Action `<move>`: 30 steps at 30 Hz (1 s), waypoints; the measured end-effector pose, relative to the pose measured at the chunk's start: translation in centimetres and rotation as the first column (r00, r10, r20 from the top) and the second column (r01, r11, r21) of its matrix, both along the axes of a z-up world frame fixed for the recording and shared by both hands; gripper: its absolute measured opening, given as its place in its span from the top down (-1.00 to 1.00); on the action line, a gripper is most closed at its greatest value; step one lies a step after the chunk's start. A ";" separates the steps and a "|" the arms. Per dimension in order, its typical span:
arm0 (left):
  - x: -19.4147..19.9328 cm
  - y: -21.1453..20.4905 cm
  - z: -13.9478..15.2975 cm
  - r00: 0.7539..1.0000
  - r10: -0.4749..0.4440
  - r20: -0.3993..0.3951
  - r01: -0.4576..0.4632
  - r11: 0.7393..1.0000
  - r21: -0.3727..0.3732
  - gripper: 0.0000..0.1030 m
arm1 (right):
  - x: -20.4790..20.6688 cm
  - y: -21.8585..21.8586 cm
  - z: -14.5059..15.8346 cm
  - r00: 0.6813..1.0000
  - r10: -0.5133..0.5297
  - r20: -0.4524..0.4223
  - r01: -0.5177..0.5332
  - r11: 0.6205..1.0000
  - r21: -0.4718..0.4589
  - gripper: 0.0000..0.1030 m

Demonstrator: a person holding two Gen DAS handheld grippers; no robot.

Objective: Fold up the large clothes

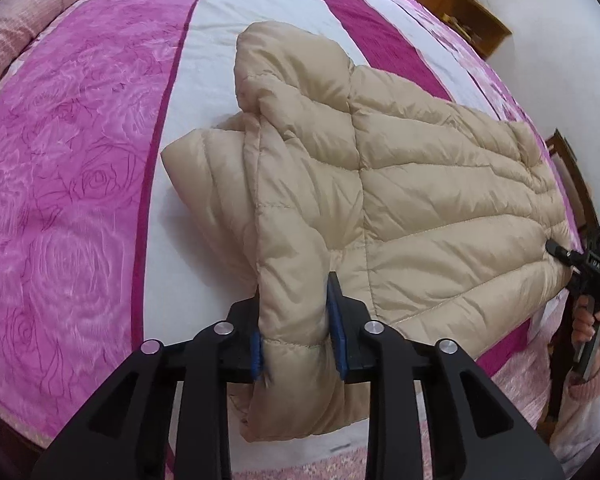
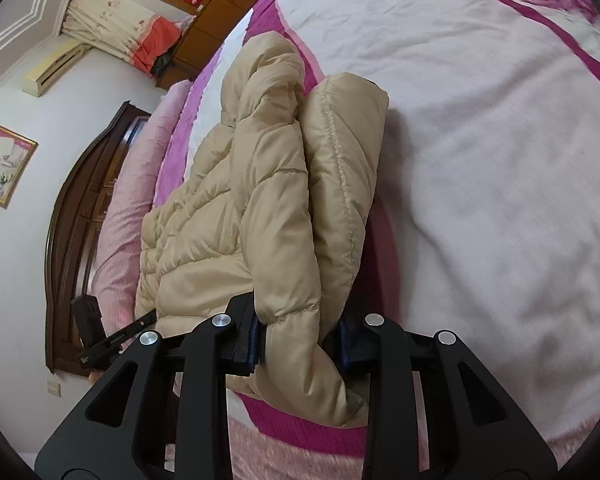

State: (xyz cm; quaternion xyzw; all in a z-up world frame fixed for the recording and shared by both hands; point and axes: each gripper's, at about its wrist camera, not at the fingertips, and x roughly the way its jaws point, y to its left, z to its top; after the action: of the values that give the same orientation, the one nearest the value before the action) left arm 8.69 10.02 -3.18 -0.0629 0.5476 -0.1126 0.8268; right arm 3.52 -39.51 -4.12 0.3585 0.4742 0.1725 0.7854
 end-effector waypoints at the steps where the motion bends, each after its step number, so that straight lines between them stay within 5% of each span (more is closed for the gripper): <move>1: -0.1 -0.2 0.0 1.000 -0.004 0.006 0.004 1.000 0.019 0.36 | 0.0 0.1 0.0 1.000 0.007 0.002 -0.007 1.000 -0.008 0.39; 9: -1.0 -0.3 2.1 0.998 0.014 0.066 -0.022 0.991 0.133 0.00 | 0.8 0.1 -0.9 0.999 -0.032 -0.006 0.032 0.999 0.010 -0.18; 17: -2.4 -4.0 6.0 0.987 -0.064 0.148 0.044 0.990 0.133 0.00 | 1.0 -0.8 -2.1 0.998 -0.057 -0.028 0.060 0.992 0.109 -0.26; 30: -2.6 -13.7 2.9 0.950 -0.282 0.137 0.259 0.952 0.161 0.00 | 0.0 0.6 1.0 1.000 -0.002 0.020 0.001 1.000 0.017 0.38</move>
State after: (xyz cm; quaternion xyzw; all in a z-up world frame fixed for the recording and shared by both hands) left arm 6.04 -3.67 -0.33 0.0807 0.4900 -0.1906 0.8468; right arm 3.49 -38.90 -3.07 0.3638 0.4646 0.1795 0.7871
